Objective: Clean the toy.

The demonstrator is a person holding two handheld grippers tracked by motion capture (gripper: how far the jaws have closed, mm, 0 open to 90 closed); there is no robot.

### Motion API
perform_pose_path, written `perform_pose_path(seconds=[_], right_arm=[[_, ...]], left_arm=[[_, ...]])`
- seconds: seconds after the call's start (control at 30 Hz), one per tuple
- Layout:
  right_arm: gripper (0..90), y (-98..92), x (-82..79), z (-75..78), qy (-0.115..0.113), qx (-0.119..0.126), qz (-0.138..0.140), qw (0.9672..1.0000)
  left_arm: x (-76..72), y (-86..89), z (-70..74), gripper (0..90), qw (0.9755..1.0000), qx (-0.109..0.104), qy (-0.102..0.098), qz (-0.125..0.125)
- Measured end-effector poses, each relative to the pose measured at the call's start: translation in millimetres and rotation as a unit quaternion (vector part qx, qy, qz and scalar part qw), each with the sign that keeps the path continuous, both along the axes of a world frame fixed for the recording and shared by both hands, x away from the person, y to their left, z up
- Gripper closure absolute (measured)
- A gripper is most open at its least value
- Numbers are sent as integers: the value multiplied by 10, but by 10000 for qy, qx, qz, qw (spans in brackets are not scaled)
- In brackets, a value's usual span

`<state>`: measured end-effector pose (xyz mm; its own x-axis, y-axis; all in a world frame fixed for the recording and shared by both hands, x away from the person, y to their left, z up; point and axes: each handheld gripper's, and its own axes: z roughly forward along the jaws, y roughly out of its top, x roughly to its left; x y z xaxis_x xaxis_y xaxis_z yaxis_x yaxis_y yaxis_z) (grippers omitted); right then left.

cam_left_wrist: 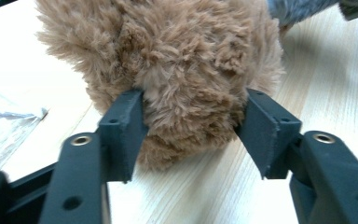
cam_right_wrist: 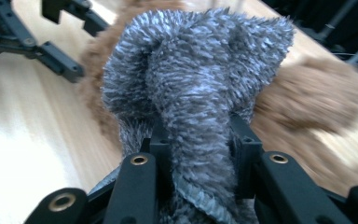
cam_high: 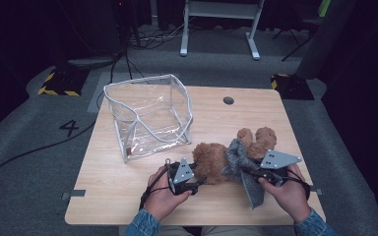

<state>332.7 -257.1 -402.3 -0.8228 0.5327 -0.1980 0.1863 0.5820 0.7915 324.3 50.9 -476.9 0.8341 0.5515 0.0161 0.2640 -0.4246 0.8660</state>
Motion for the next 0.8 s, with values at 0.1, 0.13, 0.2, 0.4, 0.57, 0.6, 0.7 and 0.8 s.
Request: perform_pose_path(seconds=[0.1,0.13,0.2,0.4,0.57,0.6,0.7,0.8], right_arm=[[693,-212,-16,37,-57,57,-241,9997],[692,-275,-16,44,-67,70,-299,9995],[691,-468,-19,64,-87,117,-565,9983],[685,-760,12,-3,20,269,-854,9960],[684,-894,31,-41,-30,47,-1147,9934],[684,-922,36,-51,-31,-7,-1194,9928],[684,-1049,55,-124,98,-87,-1404,9900],[683,-1172,74,-224,200,-118,-1620,9865]], left_arm=[[15,-17,-2,378,10000,22,-43,35],[9,-26,-9,366,10000,7,18,55],[8,-30,-15,353,10000,-2,84,36],[22,-56,-18,323,10000,25,78,52],[46,-64,-16,315,9999,89,28,45],[50,-70,-23,315,9999,49,79,37],[69,-64,-26,315,9999,39,101,88],[78,-50,-29,315,9999,20,145,64]])
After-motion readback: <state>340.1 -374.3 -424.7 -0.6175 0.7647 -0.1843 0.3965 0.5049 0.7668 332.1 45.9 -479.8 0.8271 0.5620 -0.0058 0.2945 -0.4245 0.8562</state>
